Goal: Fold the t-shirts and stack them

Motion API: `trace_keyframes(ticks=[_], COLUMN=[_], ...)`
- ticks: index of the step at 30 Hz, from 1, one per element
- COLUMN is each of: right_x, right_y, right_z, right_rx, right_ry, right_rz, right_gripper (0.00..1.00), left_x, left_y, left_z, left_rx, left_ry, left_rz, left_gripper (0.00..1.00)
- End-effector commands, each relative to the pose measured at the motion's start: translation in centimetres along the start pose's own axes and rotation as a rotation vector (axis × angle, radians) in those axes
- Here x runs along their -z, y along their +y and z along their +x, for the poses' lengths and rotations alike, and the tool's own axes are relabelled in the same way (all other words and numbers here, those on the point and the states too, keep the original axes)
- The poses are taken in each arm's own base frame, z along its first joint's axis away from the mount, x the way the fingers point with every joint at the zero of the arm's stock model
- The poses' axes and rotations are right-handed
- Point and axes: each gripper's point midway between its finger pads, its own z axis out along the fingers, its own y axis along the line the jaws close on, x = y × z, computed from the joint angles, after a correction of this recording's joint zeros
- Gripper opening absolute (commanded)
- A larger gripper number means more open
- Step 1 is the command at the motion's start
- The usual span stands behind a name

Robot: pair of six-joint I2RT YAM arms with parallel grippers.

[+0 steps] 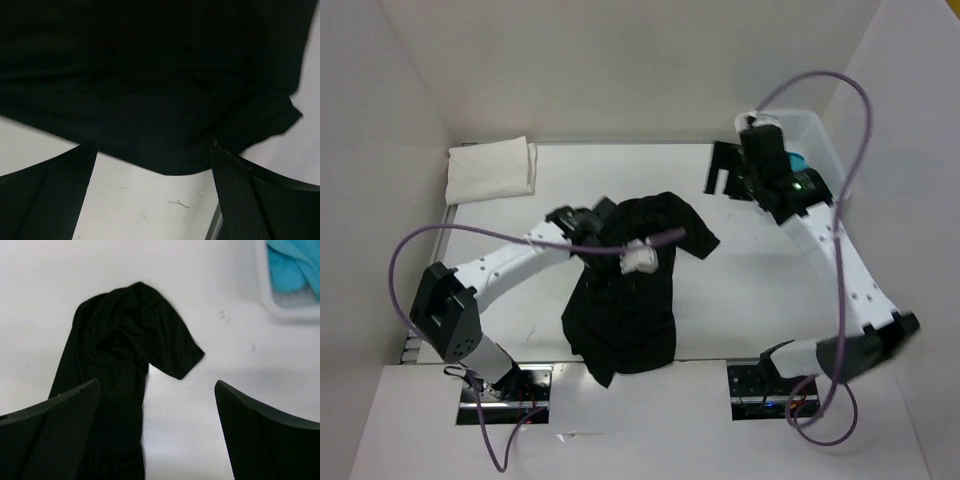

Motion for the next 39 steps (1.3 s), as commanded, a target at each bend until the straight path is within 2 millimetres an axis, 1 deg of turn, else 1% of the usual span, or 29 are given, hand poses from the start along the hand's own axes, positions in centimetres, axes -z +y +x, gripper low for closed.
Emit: trace_keyframes(ticks=[1,2,4,5,6,8,12,13,14,17,18,19,20,21,22,24,25,26,27,29,30,31,32,33,34,35,37,38,39], right_x=[-3.4,-4.9,-6.3,-7.1,-7.6,-8.6,-9.9,-10.0,-10.3,-10.7,-10.7,-11.0,-11.5,-11.8,-12.1,-13.5,-14.0,-14.6,-15.7,-16.7,-17.5,-17.9,-18.3,-18.8,-19.2,-19.5,-19.9,-20.1,-20.4], right_y=[-3.4,-4.1,-3.7,-3.7,-3.6,-3.5,-3.9,-4.2,-4.3,-4.7,-4.7,-4.8,-4.8,-4.9,-4.8,-4.6,-4.3,-4.3,-4.3,-4.3,-4.4,-4.2,-4.2,-4.4,-4.4,-4.7,-4.6,-4.6,-4.8], right_z=[3.1,6.6,8.2,10.0,10.6,11.9,13.2,13.1,13.4,13.7,13.7,14.4,14.8,15.2,15.0,15.8,15.3,15.5,15.9,16.5,17.5,17.6,17.9,18.9,19.1,19.6,20.1,20.5,20.9], right_rx=[-0.159,-0.178,-0.220,-0.229,-0.253,-0.261,-0.265,-0.273,-0.271,-0.268,-0.268,-0.266,-0.264,-0.263,-0.262,-0.260,-0.261,-0.259,-0.256,-0.252,-0.248,-0.249,-0.249,-0.245,-0.245,-0.253,-0.263,-0.262,-0.267], right_ry=[0.010,0.088,0.116,0.158,0.177,0.204,0.230,0.228,0.237,0.238,0.238,0.257,0.267,0.280,0.281,0.317,0.309,0.320,0.342,0.371,0.400,0.410,0.414,0.439,0.442,0.458,0.470,0.481,0.486], right_rz=[-0.013,-0.018,-0.035,-0.033,-0.033,-0.032,-0.007,0.000,0.004,0.025,0.025,0.034,0.038,0.044,0.045,0.047,0.044,0.049,0.059,0.072,0.085,0.080,0.082,0.093,0.095,0.095,0.093,0.098,0.113], right_gripper=[1.00,1.00,1.00,1.00,1.00,1.00,1.00,1.00,1.00,1.00,1.00,1.00,1.00,1.00,1.00,1.00,1.00,1.00,1.00,1.00,1.00,0.98,0.97,0.94,0.84,0.77,0.57,0.29,0.15], left_x=[-0.6,-1.6,-2.8,-3.5,-4.6,-5.1,-6.7,-7.1,-7.5,-8.5,-8.6,-8.8,-9.0,-9.1,-9.7,-10.7,-11.1,-11.7,-11.9,-12.5,-12.7,-12.7,-12.7,-12.7,-12.7,-12.4,-11.8,-11.5,-10.6], left_y=[-5.1,-7.2,-9.5,-10.8,-12.1,-12.8,-12.9,-13.3,-13.4,-14.8,-15.3,-15.8,-16.4,-16.9,-17.3,-18.0,-18.3,-18.2,-18.1,-17.9,-17.9,-17.7,-17.4,-17.3,-17.2,-17.1,-16.8,-16.4,-15.2], left_z=[2.5,2.2,2.8,4.0,4.3,4.4,4.4,5.0,4.9,5.7,5.4,5.0,5.6,5.3,5.9,6.8,7.7,7.7,8.1,8.4,8.6,8.7,8.8,8.8,8.8,9.2,9.8,9.8,9.7], left_rx=[-0.221,-0.291,-0.378,-0.401,-0.445,-0.469,-0.542,-0.559,-0.577,-0.582,-0.590,-0.580,-0.585,-0.580,-0.578,-0.530,-0.507,-0.506,-0.492,-0.494,-0.482,-0.485,-0.475,-0.475,-0.477,-0.476,-0.468,-0.475,-0.476], left_ry=[0.121,0.134,0.162,0.199,0.224,0.218,0.201,0.223,0.223,0.223,0.208,0.182,0.195,0.186,0.205,0.221,0.239,0.242,0.250,0.255,0.266,0.272,0.285,0.285,0.289,0.301,0.328,0.334,0.341], left_rz=[0.043,0.082,0.132,0.166,0.198,0.235,0.242,0.261,0.266,0.327,0.340,0.361,0.385,0.391,0.402,0.443,0.463,0.466,0.454,0.446,0.449,0.437,0.415,0.415,0.407,0.402,0.377,0.355,0.297], left_gripper=[0.99,0.99,0.99,0.99,0.99,0.99,0.99,0.99,0.99,0.99,0.99,0.99,0.99,0.99,0.99,0.99,0.99,0.98,0.95,0.86,0.80,0.57,0.46,0.36,0.29,0.16,0.10,0.05,0.00])
